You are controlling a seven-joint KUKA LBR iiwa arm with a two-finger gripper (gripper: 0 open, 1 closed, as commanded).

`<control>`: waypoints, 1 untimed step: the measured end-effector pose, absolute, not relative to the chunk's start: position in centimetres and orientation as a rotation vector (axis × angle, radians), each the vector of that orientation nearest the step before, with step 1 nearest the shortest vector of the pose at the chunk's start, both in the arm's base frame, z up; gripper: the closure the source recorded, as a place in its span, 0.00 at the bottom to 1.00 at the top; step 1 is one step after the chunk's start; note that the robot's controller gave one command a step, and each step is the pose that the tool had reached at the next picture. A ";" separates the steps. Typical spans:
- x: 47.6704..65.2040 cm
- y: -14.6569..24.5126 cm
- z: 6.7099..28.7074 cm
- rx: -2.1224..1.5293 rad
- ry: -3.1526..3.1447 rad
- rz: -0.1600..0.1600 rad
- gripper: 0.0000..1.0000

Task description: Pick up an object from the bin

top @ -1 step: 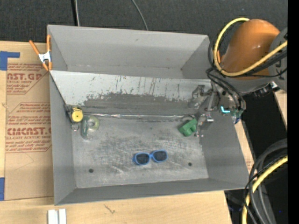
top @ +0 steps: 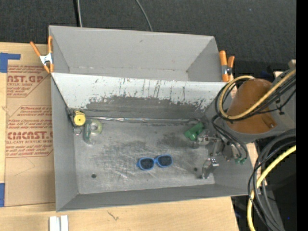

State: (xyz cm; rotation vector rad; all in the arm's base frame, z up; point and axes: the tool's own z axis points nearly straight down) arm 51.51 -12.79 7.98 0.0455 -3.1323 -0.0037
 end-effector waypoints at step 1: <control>49.7 -8.3 7.3 0.153 -3.151 0.005 0.00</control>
Offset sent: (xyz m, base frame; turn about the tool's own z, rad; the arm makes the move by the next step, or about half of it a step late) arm -0.0213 0.0444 -0.0098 -0.0674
